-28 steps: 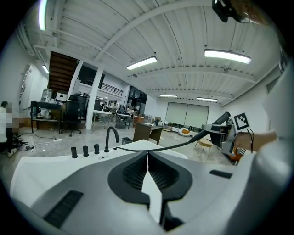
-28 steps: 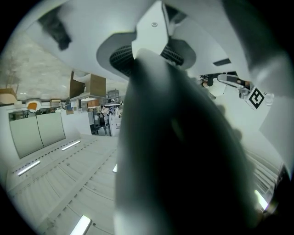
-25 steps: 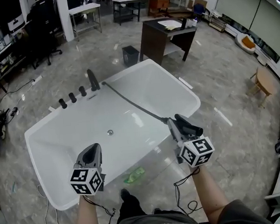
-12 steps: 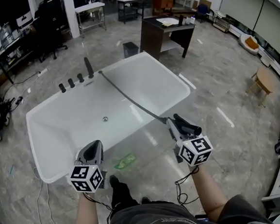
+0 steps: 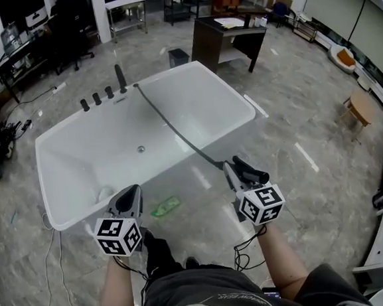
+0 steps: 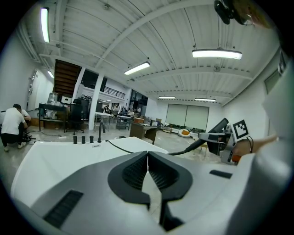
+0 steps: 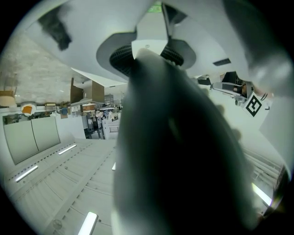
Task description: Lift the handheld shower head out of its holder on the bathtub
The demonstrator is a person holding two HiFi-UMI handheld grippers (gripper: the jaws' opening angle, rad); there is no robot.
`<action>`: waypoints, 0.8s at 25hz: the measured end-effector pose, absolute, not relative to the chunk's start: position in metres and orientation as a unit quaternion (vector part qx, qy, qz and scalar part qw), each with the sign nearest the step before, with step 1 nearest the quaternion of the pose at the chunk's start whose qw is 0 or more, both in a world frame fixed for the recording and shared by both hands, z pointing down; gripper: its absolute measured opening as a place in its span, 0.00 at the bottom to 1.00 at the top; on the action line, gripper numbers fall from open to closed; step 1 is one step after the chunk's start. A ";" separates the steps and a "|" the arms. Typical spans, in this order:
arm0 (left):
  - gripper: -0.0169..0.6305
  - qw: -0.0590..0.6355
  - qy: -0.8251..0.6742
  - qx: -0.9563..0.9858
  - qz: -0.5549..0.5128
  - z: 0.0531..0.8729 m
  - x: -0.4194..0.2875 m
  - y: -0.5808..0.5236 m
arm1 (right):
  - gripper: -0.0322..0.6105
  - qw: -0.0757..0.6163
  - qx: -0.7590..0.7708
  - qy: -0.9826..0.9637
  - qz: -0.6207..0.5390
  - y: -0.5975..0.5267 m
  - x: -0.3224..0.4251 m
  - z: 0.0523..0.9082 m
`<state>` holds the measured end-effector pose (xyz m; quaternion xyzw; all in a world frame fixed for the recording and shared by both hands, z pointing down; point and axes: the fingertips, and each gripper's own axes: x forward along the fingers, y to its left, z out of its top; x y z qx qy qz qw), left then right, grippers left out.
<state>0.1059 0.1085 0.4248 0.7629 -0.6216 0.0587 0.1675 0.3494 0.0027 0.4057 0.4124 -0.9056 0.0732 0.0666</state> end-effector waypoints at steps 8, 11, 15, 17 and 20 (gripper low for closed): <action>0.05 0.167 -0.622 0.762 0.066 0.430 0.106 0.121 | 0.25 0.094 0.394 -0.912 0.068 0.009 0.318 0.420; 0.05 0.166 -0.622 0.762 0.070 0.432 0.106 0.122 | 0.25 0.101 0.392 -0.912 0.065 0.009 0.312 0.423; 0.05 0.167 -0.624 0.760 0.068 0.431 0.103 0.120 | 0.25 0.102 0.389 -0.913 0.065 0.007 0.307 0.423; 0.05 0.165 -0.624 0.761 0.070 0.430 0.101 0.119 | 0.25 0.102 0.386 -0.915 0.066 0.007 0.304 0.422; 0.05 0.166 -0.625 0.759 0.071 0.428 0.099 0.116 | 0.25 0.102 0.381 -0.916 0.066 0.005 0.301 0.421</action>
